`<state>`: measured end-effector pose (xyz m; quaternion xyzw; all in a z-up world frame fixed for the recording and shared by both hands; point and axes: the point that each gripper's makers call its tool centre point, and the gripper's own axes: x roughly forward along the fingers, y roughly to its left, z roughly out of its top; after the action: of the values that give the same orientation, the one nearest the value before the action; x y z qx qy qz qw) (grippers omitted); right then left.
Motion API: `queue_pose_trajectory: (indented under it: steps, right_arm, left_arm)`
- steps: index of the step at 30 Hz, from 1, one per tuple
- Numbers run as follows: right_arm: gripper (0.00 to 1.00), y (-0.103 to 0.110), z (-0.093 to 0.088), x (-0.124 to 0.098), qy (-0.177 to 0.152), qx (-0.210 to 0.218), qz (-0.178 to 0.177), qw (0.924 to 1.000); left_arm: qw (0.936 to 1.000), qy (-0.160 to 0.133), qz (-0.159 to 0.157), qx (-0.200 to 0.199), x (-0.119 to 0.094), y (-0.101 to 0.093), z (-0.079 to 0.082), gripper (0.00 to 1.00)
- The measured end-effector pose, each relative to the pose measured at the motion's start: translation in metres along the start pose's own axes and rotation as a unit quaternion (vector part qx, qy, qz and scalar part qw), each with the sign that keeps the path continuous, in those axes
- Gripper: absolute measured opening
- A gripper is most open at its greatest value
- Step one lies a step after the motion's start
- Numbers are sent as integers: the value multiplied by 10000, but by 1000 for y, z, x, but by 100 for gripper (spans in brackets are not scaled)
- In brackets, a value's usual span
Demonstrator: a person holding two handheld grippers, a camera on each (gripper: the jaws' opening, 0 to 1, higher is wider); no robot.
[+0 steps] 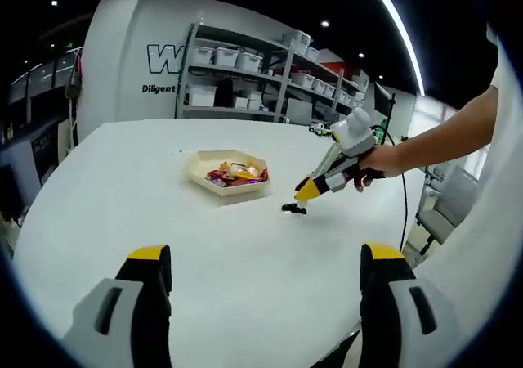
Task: Place the target food into the container with the food tongs after gripping and lifting it, then release it inside without dropping or visibly crushing the food.
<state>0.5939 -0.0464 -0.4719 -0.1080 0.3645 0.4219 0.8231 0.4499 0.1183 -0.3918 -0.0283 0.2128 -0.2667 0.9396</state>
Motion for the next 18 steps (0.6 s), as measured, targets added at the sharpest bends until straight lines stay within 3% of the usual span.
queue_pose_trajectory:
  steps: [2,9,12,18]
  right_arm:
    - [23,0,0,1,-3,-305,-26,9995]
    - [24,2,-14,6,260,-519,-32,9983]
    - [23,2,-11,7,123,-566,-27,9983]
    - [19,6,-12,5,161,-758,-59,9970]
  left_arm:
    - [10000,-53,-17,42,0,-2,2,93]
    - [10000,-62,-46,-39,-2,-6,6,93]
    - [10000,-33,-34,-50,-4,-4,5,93]
    - [9999,-1,-19,-104,-5,-4,4,92]
